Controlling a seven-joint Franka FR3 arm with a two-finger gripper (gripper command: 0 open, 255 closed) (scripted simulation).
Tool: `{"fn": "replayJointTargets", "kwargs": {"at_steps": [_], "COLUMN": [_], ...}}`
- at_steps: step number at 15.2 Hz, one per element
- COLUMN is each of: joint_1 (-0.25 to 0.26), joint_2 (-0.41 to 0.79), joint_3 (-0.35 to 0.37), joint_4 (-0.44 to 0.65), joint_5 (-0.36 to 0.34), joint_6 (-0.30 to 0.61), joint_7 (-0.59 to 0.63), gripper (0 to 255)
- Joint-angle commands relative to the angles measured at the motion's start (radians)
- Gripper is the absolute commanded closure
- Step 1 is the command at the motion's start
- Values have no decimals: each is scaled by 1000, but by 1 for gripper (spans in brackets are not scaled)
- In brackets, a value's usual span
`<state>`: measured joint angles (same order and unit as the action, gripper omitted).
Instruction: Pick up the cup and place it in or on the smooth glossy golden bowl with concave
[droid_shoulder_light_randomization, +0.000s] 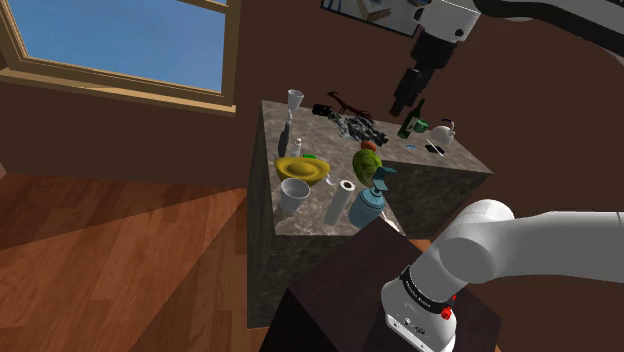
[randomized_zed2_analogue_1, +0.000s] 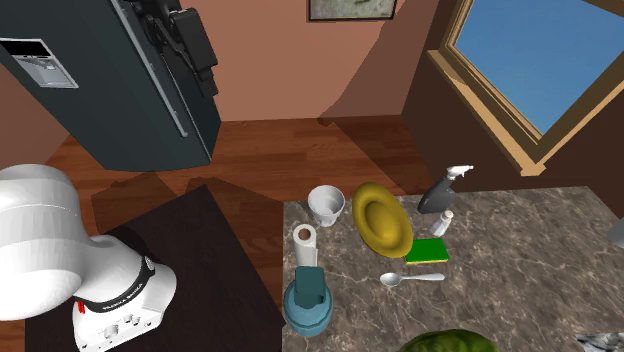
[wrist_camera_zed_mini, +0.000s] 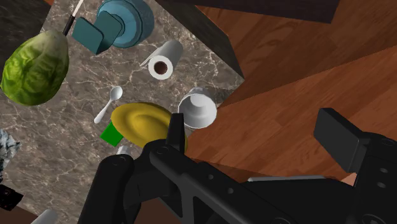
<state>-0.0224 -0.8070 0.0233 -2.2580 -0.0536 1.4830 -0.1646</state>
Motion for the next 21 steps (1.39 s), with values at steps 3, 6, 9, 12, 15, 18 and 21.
{"fn": "replayJointTargets", "kwargs": {"at_steps": [3,6,9,12,15,18,21], "joint_1": [0,0,-1,-4,-9,-16,-25], "joint_2": [19,59,112,179,260,353,457], "joint_3": [10,25,40,56,72,88,104], "joint_4": [-50,-116,-170,-212,-241,-257,-259], "joint_5": [1,0,-2,-7,-16,-30,-52], "joint_6": [66,167,270,374,479,582,682], "joint_7": [15,38,62,87,115,146,181], "gripper": [0,0,0,0,0,0,0]}}
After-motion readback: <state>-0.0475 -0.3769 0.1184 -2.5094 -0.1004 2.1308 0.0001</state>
